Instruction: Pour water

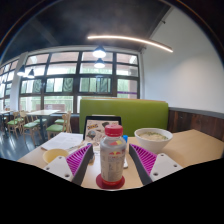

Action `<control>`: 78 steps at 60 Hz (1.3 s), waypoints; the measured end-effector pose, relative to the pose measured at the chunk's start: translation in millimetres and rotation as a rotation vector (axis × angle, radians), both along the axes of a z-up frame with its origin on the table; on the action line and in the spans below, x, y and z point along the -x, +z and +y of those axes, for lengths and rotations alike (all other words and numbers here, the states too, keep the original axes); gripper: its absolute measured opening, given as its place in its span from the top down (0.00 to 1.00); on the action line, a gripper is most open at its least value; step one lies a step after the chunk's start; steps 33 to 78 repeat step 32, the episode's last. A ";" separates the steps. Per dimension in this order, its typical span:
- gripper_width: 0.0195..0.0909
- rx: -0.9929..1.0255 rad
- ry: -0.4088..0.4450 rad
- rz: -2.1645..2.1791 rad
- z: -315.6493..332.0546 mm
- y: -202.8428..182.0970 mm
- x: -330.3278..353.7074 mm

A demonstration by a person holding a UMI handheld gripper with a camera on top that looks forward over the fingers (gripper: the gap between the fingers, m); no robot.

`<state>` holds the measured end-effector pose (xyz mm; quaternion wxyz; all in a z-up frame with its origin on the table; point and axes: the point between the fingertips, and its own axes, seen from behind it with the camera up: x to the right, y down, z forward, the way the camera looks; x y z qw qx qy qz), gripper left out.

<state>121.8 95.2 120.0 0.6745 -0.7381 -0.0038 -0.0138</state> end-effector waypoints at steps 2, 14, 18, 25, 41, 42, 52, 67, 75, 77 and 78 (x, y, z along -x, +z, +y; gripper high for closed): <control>0.13 -0.001 -0.005 -0.003 -15.3 2.0 -0.5; 0.12 -0.026 0.054 0.006 -120.4 28.0 26.8; 0.12 -0.019 0.058 0.016 -150.5 29.9 38.0; 0.12 -0.021 0.085 0.022 -210.6 31.1 50.6; 0.12 -0.028 0.103 0.046 -254.7 27.6 62.8; 0.12 -0.028 0.103 0.046 -254.7 27.6 62.8; 0.12 -0.028 0.103 0.046 -254.7 27.6 62.8; 0.12 -0.028 0.103 0.046 -254.7 27.6 62.8; 0.12 -0.028 0.103 0.046 -254.7 27.6 62.8; 0.12 -0.028 0.103 0.046 -254.7 27.6 62.8; 0.12 -0.028 0.103 0.046 -254.7 27.6 62.8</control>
